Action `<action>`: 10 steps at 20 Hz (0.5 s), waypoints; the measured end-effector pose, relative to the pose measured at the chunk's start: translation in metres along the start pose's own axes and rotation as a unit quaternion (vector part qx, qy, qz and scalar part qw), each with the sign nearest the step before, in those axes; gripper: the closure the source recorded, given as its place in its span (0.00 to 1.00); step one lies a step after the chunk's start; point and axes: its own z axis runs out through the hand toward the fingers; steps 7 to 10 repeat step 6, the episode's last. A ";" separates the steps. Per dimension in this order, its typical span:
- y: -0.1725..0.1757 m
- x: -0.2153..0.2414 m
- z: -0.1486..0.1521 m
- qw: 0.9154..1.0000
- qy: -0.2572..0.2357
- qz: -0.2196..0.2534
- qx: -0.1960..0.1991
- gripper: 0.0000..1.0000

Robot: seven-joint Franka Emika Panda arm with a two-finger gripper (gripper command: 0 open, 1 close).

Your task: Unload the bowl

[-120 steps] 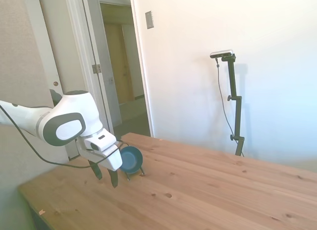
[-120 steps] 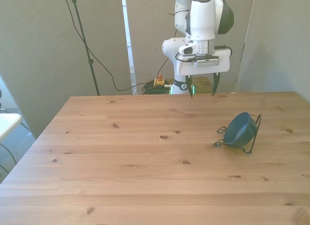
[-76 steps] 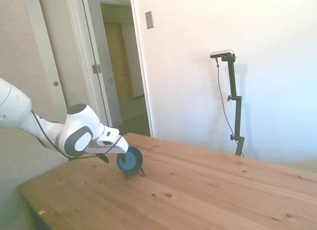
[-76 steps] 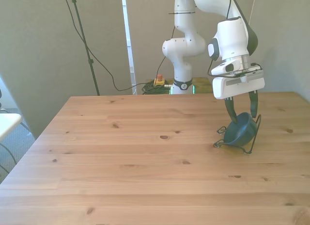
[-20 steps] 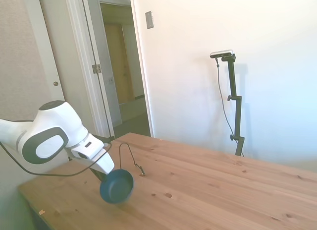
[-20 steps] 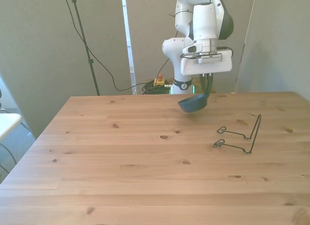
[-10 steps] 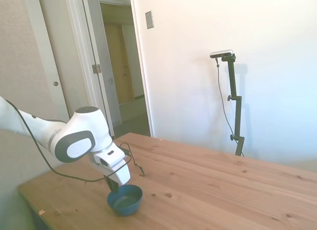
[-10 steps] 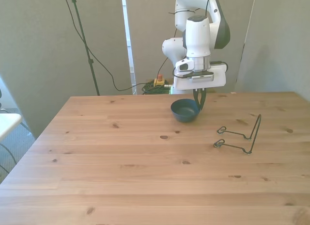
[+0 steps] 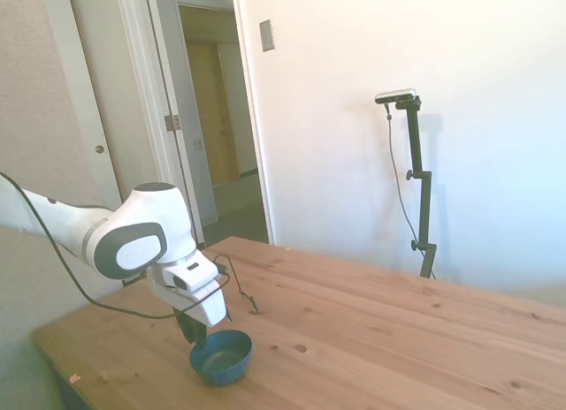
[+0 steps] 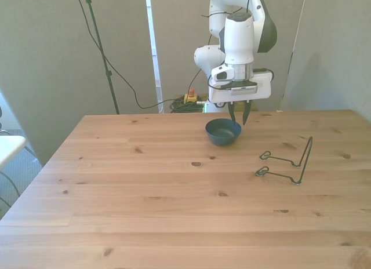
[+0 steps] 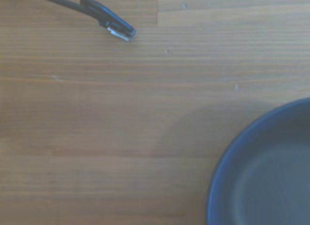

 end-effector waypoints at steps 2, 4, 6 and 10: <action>0.004 -0.005 -0.015 1.000 0.012 0.007 -0.002 0.00; 0.007 -0.011 -0.034 1.000 0.023 0.012 0.003 0.00; 0.012 -0.019 -0.050 0.999 0.031 0.011 0.009 0.00; 0.012 -0.019 -0.050 0.999 0.031 0.011 0.009 0.00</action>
